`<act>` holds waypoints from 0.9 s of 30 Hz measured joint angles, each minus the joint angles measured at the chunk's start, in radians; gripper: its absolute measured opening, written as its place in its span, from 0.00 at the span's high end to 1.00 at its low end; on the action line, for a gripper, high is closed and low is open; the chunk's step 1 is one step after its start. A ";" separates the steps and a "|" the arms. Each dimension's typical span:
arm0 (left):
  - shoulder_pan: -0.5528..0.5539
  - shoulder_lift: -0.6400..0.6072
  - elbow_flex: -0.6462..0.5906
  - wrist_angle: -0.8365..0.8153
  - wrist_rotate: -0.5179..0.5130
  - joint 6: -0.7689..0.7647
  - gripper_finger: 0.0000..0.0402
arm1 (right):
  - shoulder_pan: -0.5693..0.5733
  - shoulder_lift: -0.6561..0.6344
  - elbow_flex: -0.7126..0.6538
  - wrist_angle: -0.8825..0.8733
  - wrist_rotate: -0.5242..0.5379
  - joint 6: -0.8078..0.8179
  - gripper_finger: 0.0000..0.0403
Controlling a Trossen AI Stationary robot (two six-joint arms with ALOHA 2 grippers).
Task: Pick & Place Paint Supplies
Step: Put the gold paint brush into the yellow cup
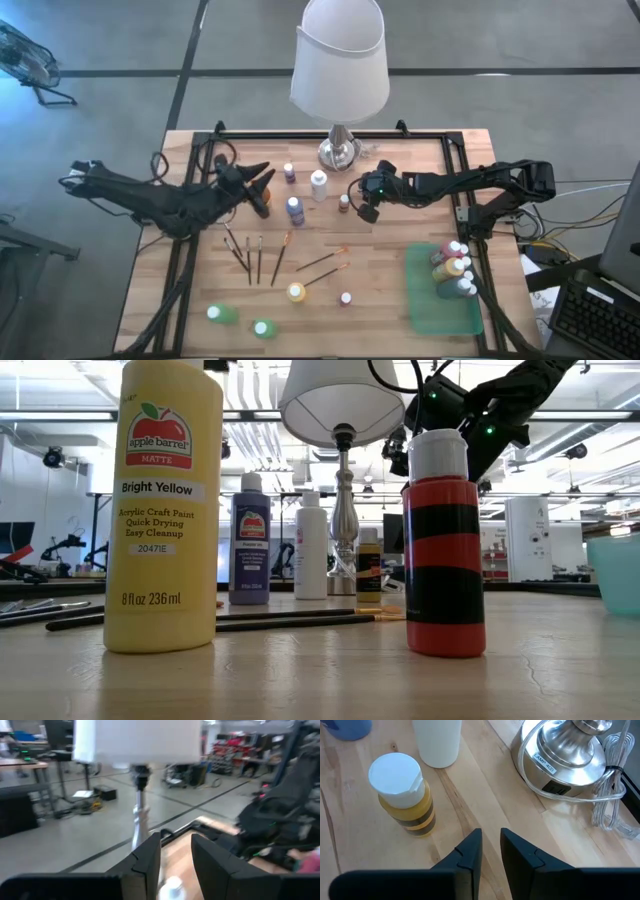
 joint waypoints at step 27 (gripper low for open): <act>0.002 0.000 0.052 -0.001 0.130 0.065 0.71 | 0.003 -0.001 0.109 -0.005 -0.016 0.012 0.79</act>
